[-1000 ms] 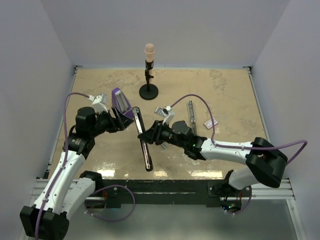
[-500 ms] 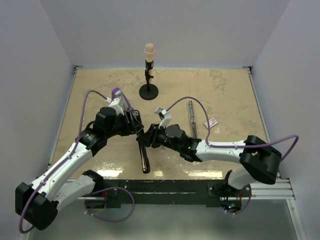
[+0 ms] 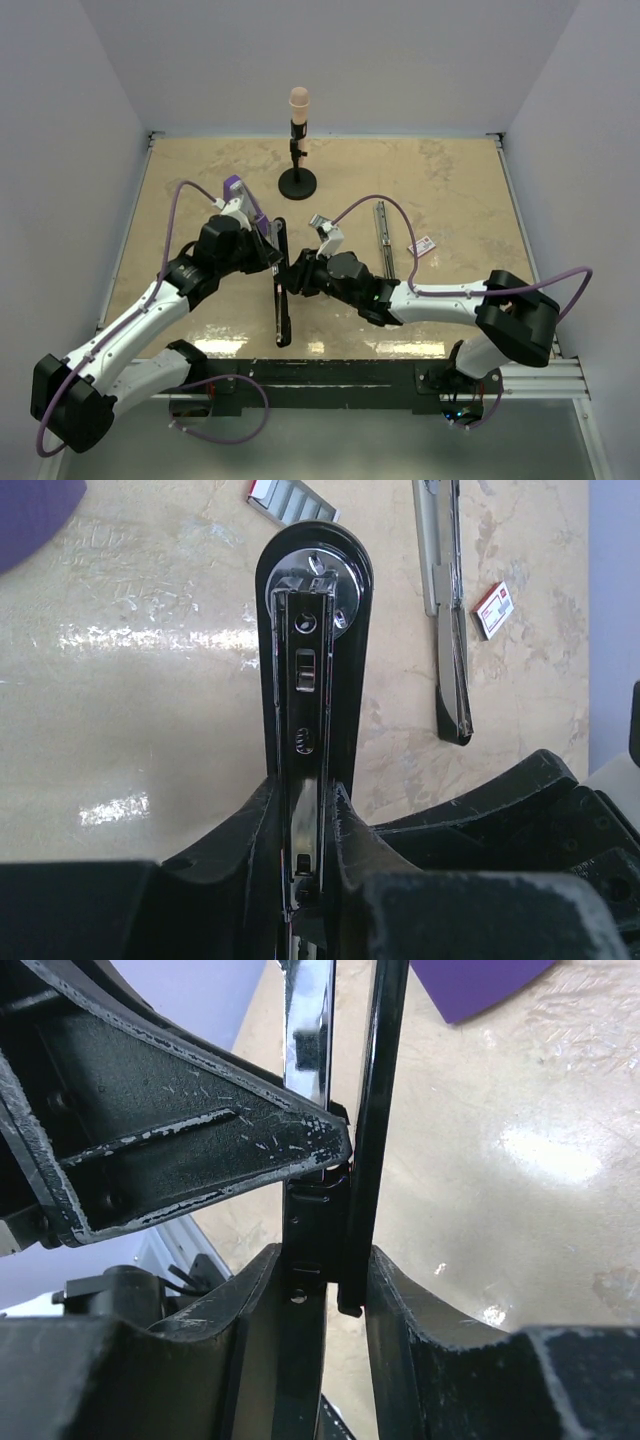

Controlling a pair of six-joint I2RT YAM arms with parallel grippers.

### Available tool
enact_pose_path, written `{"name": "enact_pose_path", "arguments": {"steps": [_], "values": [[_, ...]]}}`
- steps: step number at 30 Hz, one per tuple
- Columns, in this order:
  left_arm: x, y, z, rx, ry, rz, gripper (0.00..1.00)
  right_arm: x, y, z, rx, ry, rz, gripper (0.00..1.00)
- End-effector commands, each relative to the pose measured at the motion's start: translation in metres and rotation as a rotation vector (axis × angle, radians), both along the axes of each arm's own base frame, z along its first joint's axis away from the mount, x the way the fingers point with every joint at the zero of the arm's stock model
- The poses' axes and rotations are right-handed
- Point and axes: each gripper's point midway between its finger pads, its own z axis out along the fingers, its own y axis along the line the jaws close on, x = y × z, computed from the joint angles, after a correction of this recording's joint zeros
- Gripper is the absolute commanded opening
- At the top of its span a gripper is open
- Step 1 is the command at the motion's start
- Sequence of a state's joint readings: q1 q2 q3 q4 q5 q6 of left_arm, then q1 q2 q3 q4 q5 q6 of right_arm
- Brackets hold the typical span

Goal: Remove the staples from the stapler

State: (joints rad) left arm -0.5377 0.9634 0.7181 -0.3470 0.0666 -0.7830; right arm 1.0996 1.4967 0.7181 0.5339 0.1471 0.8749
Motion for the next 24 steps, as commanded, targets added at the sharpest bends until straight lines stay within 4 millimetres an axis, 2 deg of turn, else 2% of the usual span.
{"name": "enact_pose_path", "arguments": {"steps": [1, 3, 4, 7, 9, 11, 12, 14, 17, 18, 20, 21, 24], "values": [[0.004, -0.009, 0.008, -0.019, -0.013, -0.03, 0.0, -0.003, 0.02, 0.06, 0.146, -0.123, 0.068, 0.22], [0.004, -0.011, 0.007, -0.016, -0.006, -0.04, 0.0, -0.009, 0.019, 0.054, 0.131, -0.118, 0.098, 0.28], [0.005, -0.012, 0.007, -0.017, -0.009, -0.042, 0.0, -0.012, 0.019, 0.052, 0.125, -0.125, 0.113, 0.37], [0.007, -0.008, 0.007, 0.004, -0.006, -0.028, 0.0, -0.02, 0.017, 0.043, 0.107, -0.121, 0.156, 0.52], [0.011, -0.004, 0.011, 0.029, -0.02, -0.014, 0.0, -0.024, 0.016, 0.031, 0.084, -0.106, 0.171, 0.59], [0.01, 0.003, 0.008, 0.073, -0.007, 0.001, 0.0, -0.031, 0.015, 0.019, 0.075, -0.085, 0.2, 0.61], [0.014, 0.011, 0.01, 0.1, -0.015, 0.041, 0.0, -0.031, 0.014, 0.017, 0.071, -0.082, 0.2, 0.62], [0.009, 0.025, 0.004, 0.157, 0.02, 0.083, 0.0, -0.031, 0.009, 0.011, 0.067, -0.067, 0.189, 0.64], [0.008, 0.056, -0.002, 0.253, 0.04, 0.21, 0.0, -0.03, 0.003, 0.016, 0.068, -0.08, 0.17, 0.71], [0.008, 0.068, -0.005, 0.276, 0.055, 0.253, 0.0, -0.03, 0.001, 0.021, 0.071, -0.087, 0.17, 0.81], [0.005, 0.091, -0.011, 0.317, 0.084, 0.318, 0.0, -0.026, -0.004, 0.022, 0.056, -0.098, 0.141, 0.91], [0.01, 0.109, -0.013, 0.321, 0.098, 0.375, 0.0, -0.026, -0.006, 0.028, 0.066, -0.104, 0.132, 0.99], [0.016, 0.147, -0.012, 0.358, 0.102, 0.48, 0.0, -0.025, -0.013, 0.03, 0.062, -0.112, 0.114, 0.99]]}}
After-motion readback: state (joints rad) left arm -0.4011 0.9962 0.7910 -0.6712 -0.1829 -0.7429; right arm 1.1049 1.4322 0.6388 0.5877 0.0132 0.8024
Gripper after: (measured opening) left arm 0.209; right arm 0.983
